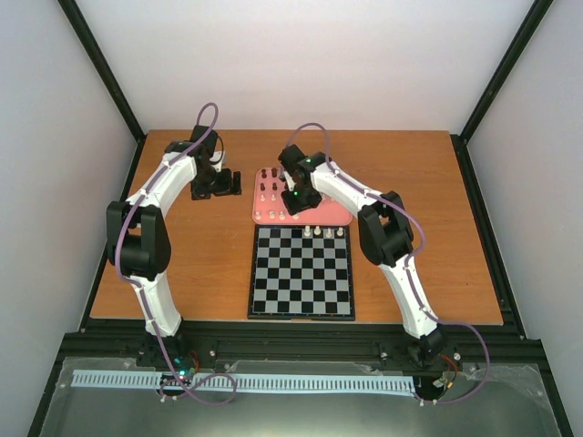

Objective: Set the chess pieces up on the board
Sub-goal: Pick up the chess piece from the storage box, then place the chess piece on the chessboard, then pick up the chess piece from the storage box, then place the chess piece on the chessboard.

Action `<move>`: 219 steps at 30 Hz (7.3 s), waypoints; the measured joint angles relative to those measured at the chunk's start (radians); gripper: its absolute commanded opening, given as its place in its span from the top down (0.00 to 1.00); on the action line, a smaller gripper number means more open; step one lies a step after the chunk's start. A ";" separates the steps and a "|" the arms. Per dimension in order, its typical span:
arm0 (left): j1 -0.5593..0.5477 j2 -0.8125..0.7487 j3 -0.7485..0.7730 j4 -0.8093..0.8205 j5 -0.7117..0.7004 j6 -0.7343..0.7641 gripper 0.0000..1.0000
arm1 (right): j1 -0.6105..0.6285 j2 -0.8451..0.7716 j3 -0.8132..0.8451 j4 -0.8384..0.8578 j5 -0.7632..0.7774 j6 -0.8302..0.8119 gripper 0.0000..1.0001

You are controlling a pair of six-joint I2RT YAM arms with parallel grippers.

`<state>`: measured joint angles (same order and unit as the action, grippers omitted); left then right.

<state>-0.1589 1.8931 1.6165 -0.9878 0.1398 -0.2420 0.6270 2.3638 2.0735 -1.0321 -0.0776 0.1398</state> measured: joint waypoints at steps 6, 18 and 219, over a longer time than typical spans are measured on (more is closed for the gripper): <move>0.000 0.000 0.000 0.000 0.002 0.000 0.00 | -0.005 0.011 0.025 0.000 -0.013 0.003 0.62; 0.000 0.000 0.000 0.000 0.007 0.000 0.00 | -0.011 0.043 0.029 -0.006 -0.029 0.005 0.81; 0.000 -0.050 -0.051 0.026 0.027 -0.016 0.00 | 0.127 -0.196 -0.239 0.103 -0.046 -0.091 0.97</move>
<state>-0.1589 1.8431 1.5658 -0.9619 0.1669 -0.2577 0.7536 2.1677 1.8347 -0.9287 -0.1238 0.0486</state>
